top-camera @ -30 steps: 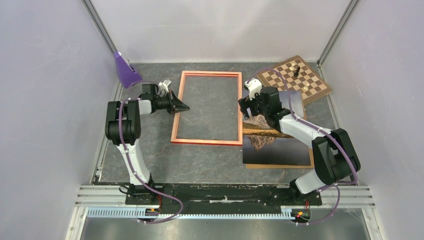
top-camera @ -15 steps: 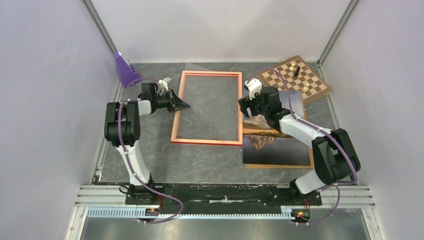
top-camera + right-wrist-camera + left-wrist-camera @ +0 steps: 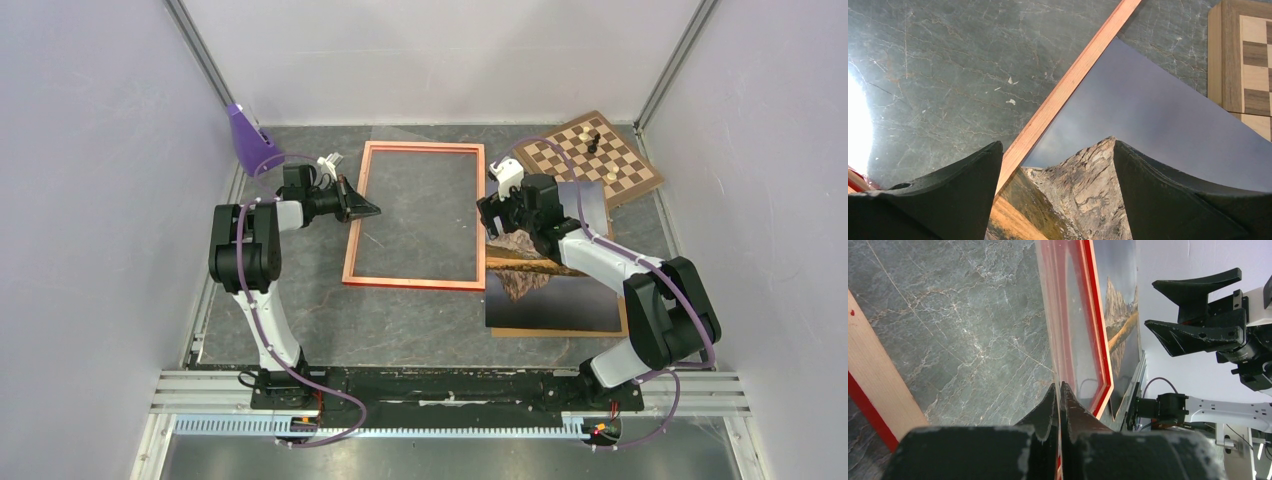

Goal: Put the photo into the frame

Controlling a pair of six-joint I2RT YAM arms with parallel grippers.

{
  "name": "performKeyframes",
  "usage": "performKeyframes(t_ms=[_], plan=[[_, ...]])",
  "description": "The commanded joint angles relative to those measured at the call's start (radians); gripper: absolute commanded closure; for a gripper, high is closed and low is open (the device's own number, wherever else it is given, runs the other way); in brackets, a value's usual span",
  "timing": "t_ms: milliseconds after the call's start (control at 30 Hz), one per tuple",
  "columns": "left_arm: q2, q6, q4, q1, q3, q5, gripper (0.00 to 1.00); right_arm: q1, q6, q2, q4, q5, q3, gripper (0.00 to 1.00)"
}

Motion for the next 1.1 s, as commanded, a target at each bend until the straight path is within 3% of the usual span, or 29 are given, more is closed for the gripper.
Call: performKeyframes(t_ms=[0,733,967,1067], plan=[[-0.006,-0.01,0.071,-0.009,0.014,0.018,0.98,-0.002,-0.008,0.005,0.036,0.003,-0.001,0.15],[0.011,0.086,-0.072,-0.018,0.03,-0.055,0.97,-0.002,-0.009,0.002,0.034,0.006,0.001,0.16],[0.016,0.132,-0.147,-0.018,0.051,-0.101,0.75,-0.002,-0.007,0.002,0.035,0.004,-0.001,0.15],[0.022,0.147,-0.179,-0.018,0.062,-0.117,0.7,-0.002,-0.007,0.002,0.035,0.003,-0.001,0.15]])
